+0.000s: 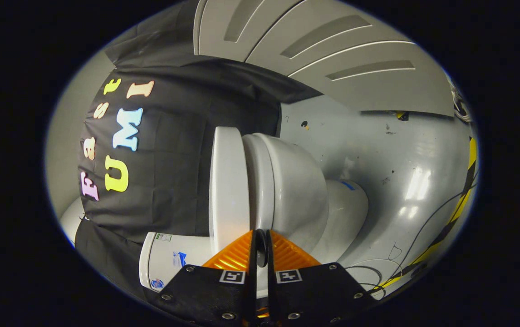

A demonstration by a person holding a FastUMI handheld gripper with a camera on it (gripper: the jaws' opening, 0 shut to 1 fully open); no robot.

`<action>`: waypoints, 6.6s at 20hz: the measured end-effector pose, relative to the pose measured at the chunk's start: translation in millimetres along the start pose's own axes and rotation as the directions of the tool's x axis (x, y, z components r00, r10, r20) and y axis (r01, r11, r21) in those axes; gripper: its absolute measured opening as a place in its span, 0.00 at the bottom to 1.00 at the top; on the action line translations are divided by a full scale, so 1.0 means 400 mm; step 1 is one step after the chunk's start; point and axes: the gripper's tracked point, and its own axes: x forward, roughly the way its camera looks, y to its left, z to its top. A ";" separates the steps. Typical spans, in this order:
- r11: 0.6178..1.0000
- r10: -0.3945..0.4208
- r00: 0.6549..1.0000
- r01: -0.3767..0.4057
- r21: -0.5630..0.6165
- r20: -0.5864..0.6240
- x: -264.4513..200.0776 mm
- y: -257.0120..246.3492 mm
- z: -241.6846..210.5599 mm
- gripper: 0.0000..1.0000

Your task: Open the toilet lid.

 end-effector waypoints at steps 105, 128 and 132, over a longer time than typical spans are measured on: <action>0.120 0.121 0.991 0.048 -0.992 0.062 -0.104 0.861 -0.546 0.00; 0.034 0.117 0.992 -0.061 -0.998 -0.057 -0.072 0.872 -0.679 0.03; 0.057 0.075 0.988 -0.139 -0.989 -0.135 -0.075 0.866 -0.699 0.10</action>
